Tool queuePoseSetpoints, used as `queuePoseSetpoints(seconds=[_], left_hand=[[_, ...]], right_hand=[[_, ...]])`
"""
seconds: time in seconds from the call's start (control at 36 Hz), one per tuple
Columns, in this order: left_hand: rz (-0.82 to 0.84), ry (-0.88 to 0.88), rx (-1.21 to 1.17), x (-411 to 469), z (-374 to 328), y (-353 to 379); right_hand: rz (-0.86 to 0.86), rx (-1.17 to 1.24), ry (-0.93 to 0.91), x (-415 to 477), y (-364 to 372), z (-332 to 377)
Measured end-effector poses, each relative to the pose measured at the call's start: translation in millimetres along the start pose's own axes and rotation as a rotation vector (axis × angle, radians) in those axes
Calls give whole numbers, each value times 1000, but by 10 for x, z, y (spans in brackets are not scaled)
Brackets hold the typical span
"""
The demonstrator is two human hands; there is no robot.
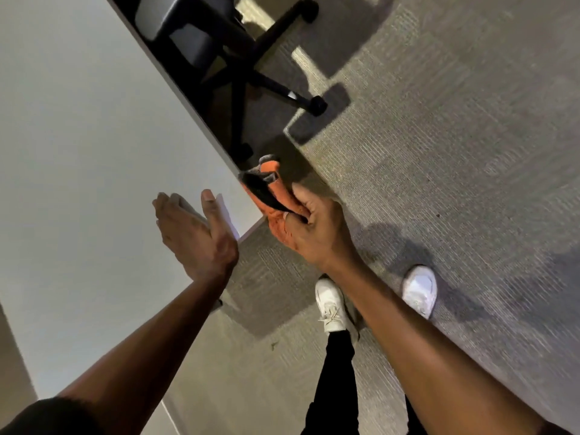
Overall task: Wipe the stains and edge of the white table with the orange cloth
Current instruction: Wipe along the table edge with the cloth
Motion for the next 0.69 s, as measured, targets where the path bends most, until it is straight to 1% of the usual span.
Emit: queuePoseSetpoints(seconds=[0.08, 0.11, 0.17, 0.25, 0.36, 0.44, 0.58, 0.69], left_hand=[[18, 4, 19, 4, -2, 1], [24, 11, 29, 3, -5, -1], [26, 9, 27, -1, -28, -9], [36, -14, 21, 9, -65, -22], [37, 14, 5, -4, -73, -46], [35, -7, 0, -10, -85, -49], [39, 14, 6, -3, -79, -70], [58, 43, 23, -2, -77, -77]], right_hand=[[-49, -64, -130, -199, 29, 79], [-68, -95, -154, -267, 37, 79], [-83, -153, -146, -314, 70, 49], [-41, -272, -132, -81, 161, 99], [41, -357, -129, 442, 216, 252], [98, -420, -152, 566, 213, 290], [121, -436, -228, 146, 105, 140], [58, -506, -247, -359, -4, 82]])
Point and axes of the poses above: each hand's wrist, its own x-axis towards the middle knuckle, its own y-axis out of the palm, z = x × y, the point moved 2 cm from there along x, towards the middle knuckle
